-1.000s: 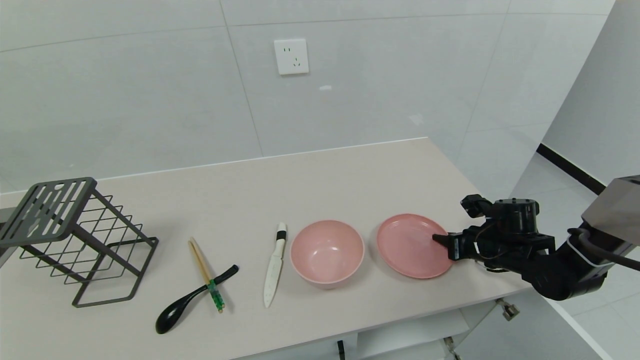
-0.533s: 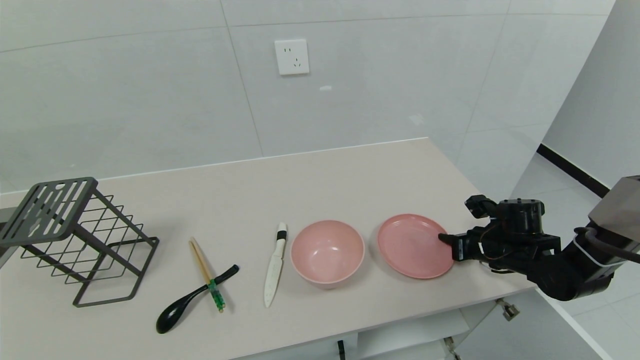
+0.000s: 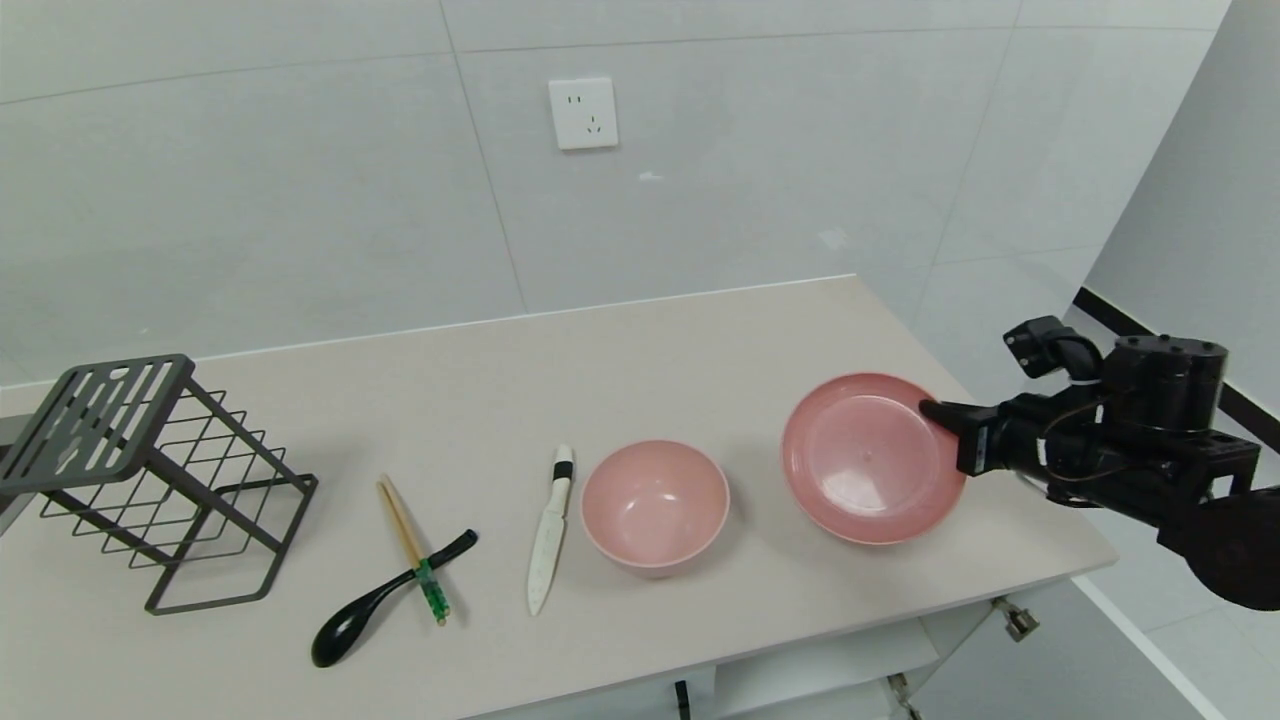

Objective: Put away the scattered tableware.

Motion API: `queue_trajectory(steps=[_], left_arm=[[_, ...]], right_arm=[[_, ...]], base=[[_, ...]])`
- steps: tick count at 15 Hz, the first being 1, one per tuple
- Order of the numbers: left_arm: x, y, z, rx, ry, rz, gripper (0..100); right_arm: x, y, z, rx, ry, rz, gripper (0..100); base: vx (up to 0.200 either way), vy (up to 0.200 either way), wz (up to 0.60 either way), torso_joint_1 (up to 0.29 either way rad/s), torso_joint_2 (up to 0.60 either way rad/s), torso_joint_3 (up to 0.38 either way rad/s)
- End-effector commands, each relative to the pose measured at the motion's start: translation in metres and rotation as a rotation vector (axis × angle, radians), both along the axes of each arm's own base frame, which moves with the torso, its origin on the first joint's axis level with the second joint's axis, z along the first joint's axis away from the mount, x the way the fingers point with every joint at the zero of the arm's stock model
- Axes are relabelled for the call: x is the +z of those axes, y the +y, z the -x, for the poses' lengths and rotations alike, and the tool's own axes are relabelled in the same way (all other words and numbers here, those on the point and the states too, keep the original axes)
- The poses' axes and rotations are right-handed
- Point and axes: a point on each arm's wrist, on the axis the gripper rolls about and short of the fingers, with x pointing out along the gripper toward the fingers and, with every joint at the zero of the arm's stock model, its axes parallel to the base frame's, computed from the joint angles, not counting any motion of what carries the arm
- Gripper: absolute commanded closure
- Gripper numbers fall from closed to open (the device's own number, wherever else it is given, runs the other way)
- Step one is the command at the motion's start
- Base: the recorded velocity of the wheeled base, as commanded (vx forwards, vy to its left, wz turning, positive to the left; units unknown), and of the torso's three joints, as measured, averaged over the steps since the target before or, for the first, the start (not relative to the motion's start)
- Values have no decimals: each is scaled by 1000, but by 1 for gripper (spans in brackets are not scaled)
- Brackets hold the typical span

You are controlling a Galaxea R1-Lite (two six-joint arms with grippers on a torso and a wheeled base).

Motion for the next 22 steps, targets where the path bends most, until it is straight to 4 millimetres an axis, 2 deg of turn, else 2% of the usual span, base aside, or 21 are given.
queue_trajectory(steps=[1, 2, 3, 4, 6, 10, 13, 15, 20, 22], left_arm=[[52, -2, -1, -167, 10, -34, 0], [76, -3, -9, -246, 35, -51, 0], [89, -4, -19, -286, 63, -60, 0], [98, -6, -31, -326, 103, -69, 0], [104, -9, -57, -387, 201, -73, 0], [95, -14, -100, -484, 382, -64, 0], [83, -28, -134, -590, 524, -71, 0], [76, -38, -157, -622, 538, -126, 0], [43, -54, -222, -621, 570, -293, 0], [31, -59, -241, -612, 578, -297, 0]], right_arm=[[26, -5, 29, 7, -96, -18, 100], [36, -6, 37, 6, -150, -32, 100], [42, -8, 46, 7, -196, -48, 100], [46, -10, 57, 6, -238, -71, 100], [47, -15, 81, 1, -260, -88, 100], [51, -36, 126, -62, -306, -87, 100], [46, -49, 160, -117, -335, -78, 100], [60, -52, 160, -127, -401, -76, 100], [62, -52, 166, -120, -423, -77, 100], [62, -52, 167, -119, -423, -77, 100]], base=[[0, 0, 0, 0, 0, 0], [0, 0, 0, 0, 0, 0], [0, 0, 0, 0, 0, 0], [0, 0, 0, 0, 0, 0], [0, 0, 0, 0, 0, 0], [0, 0, 0, 0, 0, 0], [0, 0, 0, 0, 0, 0], [0, 0, 0, 0, 0, 0], [0, 0, 0, 0, 0, 0], [0, 0, 0, 0, 0, 0]])
